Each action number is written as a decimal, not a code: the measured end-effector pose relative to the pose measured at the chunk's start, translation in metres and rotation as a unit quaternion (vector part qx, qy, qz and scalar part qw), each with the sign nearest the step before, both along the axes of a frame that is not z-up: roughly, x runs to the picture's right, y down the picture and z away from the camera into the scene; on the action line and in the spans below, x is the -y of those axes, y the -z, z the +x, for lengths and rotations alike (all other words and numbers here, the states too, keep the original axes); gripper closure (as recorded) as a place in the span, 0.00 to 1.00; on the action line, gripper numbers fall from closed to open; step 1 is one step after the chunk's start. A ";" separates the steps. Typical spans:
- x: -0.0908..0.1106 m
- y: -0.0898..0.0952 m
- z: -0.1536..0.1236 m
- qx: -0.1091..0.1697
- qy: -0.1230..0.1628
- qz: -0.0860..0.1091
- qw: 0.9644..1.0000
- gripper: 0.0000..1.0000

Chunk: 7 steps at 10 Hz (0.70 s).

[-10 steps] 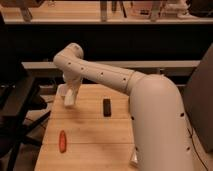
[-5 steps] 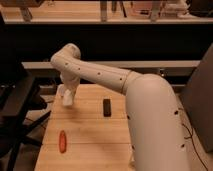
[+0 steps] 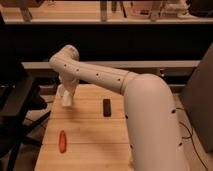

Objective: Place the white sponge in the ceramic cup

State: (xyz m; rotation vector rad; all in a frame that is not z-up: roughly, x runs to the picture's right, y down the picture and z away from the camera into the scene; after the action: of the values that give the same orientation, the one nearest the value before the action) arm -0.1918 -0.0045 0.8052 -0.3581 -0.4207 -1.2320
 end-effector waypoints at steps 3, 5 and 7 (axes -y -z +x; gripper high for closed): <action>-0.001 -0.003 -0.003 0.004 0.004 0.002 1.000 0.88; -0.002 -0.004 -0.005 0.006 0.006 0.003 1.000 0.85; -0.002 -0.006 -0.006 0.006 0.008 0.005 1.000 0.85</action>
State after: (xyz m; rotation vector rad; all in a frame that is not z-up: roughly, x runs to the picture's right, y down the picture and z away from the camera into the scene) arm -0.1974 -0.0024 0.8108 -0.3457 -0.4225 -1.2516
